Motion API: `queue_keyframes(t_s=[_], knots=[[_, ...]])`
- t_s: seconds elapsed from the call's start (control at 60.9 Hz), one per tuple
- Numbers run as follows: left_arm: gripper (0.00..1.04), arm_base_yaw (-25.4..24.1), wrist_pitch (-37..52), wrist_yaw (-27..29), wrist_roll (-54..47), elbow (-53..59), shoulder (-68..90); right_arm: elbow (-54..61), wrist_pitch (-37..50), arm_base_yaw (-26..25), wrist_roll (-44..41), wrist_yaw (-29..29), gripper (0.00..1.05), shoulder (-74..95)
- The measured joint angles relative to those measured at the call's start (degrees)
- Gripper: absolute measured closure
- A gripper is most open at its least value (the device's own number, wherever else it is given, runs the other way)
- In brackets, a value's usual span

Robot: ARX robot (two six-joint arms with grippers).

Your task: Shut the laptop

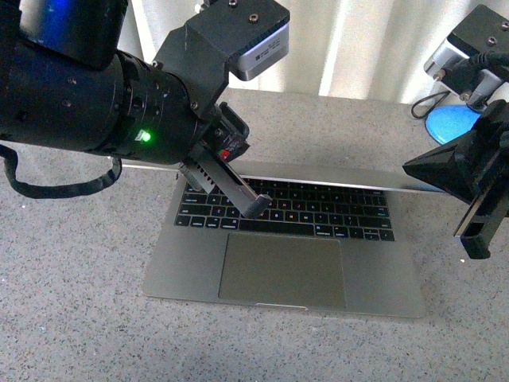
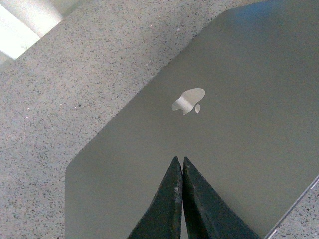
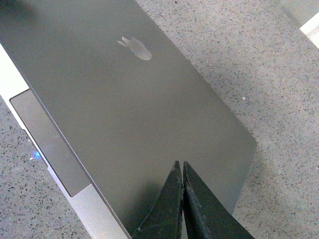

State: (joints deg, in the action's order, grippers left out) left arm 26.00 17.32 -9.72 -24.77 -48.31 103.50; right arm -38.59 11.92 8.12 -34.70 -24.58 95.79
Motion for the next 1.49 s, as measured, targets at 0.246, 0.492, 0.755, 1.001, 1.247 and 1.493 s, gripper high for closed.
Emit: queue_keyframes(t_s=[0.246,0.492,0.755,1.001,1.247,1.493], knots=[[1.01,0.2,2.3,-0.5,1.5,1.7,0.9,1.6,1.0,-0.2,0.0,-0.1,1.04,0.0],[1.01,0.3,3.4,-0.6,2.5,3.5,1.2,2.7,1.7,-0.2,0.0,0.0,1.04,0.3],[1.01,0.5,3.8,-0.8,2.8,4.3,1.5,4.3,3.0,-0.2,0.0,0.0,1.04,1.0],[1.01,1.0,5.0,-0.9,3.7,4.5,2.7,5.2,4.0,-0.3,0.0,-0.1,1.04,1.7],[1.01,1.8,7.1,-1.0,5.0,4.6,4.5,5.2,4.5,-1.0,-0.4,-0.3,1.04,2.9],[1.01,2.3,8.4,-1.4,5.9,5.0,5.5,5.2,4.9,-1.7,-1.3,-0.4,1.04,4.0]])
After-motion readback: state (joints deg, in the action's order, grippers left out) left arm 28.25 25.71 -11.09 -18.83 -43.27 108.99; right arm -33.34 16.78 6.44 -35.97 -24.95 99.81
